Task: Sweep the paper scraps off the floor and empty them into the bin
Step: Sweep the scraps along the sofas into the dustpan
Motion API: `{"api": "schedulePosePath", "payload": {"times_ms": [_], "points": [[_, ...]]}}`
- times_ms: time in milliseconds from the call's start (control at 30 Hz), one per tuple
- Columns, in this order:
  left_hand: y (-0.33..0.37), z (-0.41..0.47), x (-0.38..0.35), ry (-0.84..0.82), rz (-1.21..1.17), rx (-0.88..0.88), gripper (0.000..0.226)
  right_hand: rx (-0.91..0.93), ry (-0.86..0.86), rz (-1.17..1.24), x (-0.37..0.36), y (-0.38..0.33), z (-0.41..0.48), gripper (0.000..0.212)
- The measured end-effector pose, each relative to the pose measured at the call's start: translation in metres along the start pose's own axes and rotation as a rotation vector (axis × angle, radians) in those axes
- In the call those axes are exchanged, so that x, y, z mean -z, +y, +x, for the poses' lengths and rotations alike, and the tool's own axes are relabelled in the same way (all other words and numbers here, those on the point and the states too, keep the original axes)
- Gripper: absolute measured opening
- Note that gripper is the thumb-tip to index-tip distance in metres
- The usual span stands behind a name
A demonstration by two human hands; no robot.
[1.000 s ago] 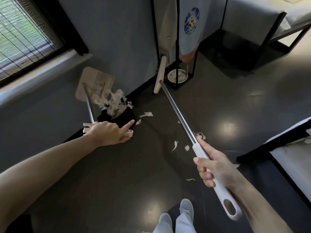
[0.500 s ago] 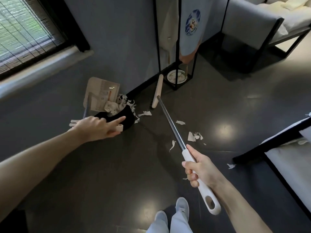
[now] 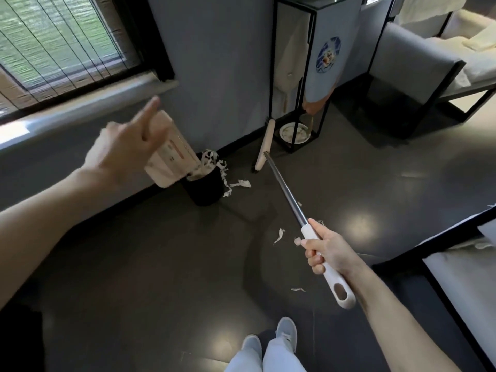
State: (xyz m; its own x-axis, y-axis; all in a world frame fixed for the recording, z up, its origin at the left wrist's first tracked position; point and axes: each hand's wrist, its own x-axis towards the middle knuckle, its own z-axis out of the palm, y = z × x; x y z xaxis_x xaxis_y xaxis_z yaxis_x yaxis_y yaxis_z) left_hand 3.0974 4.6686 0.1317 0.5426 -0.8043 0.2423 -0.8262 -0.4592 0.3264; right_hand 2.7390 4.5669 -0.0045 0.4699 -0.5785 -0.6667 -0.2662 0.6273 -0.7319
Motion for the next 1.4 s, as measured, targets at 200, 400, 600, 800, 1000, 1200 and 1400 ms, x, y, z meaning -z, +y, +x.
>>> {"api": "schedulePosePath", "payload": {"times_ms": [200, 400, 600, 800, 1000, 1200, 1400], "points": [[-0.005, -0.016, -0.009, 0.071, -0.493, 0.265, 0.056, -0.033, 0.060, -0.046, 0.022, 0.011, -0.006, 0.070], [0.022, -0.031, -0.103, -0.158, -0.563, 0.277, 0.063, -0.107, 0.184, -0.119, 0.062, 0.038, -0.009, 0.074], [0.097, -0.034, -0.197, -0.353, -0.649, 0.241, 0.057, -0.163, 0.239, -0.313, 0.127, 0.057, -0.003, 0.077], [0.143, -0.013, -0.240, -0.425, -0.644, 0.256, 0.057, -0.214, 0.212, -0.518, 0.192, 0.033, 0.052, 0.078], [0.153, -0.007, -0.251, -0.411, -0.594, 0.321, 0.058, -0.238, 0.211, -0.653, 0.219, -0.002, 0.148, 0.075], [0.138, -0.013, -0.244, -0.383, -0.540, 0.368, 0.059, -0.372, 0.057, -0.688, 0.220, 0.008, 0.172, 0.077], [0.119, -0.044, -0.229, -0.411, -0.507, 0.376, 0.060, -0.529, -0.043, -0.764, 0.207, 0.044, 0.133, 0.088]]}}
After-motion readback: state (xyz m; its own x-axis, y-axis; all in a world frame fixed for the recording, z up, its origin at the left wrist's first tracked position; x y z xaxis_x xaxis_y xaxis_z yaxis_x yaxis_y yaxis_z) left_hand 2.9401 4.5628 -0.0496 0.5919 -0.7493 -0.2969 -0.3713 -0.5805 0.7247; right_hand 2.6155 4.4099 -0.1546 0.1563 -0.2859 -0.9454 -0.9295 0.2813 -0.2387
